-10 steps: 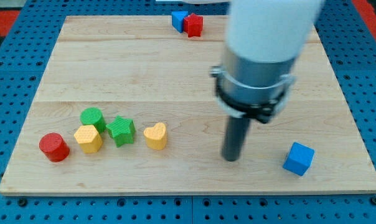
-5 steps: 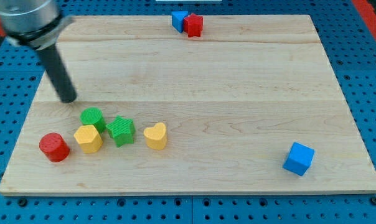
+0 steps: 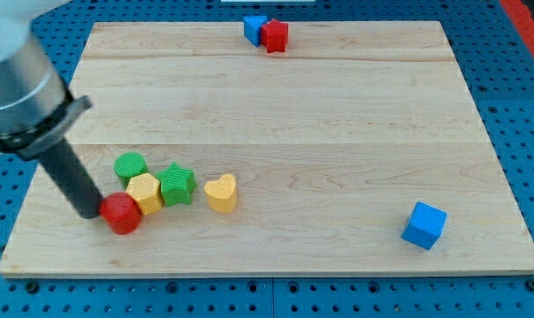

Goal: Push red circle above the blue cube

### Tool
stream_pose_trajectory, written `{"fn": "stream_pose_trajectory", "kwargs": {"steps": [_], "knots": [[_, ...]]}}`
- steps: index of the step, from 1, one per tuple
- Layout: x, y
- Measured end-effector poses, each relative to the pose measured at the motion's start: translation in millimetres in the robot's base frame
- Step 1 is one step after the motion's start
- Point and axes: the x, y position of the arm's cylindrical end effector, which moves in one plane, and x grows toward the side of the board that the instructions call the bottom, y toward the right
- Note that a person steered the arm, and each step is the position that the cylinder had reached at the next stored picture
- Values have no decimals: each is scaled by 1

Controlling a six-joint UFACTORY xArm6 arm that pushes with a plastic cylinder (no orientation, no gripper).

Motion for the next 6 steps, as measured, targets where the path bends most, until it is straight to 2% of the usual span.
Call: {"fn": "stream_pose_trajectory", "kwargs": {"steps": [1,2,3,4,6], "knots": [[1,42],[2,43],[29,14],[51,15],[41,32]]}}
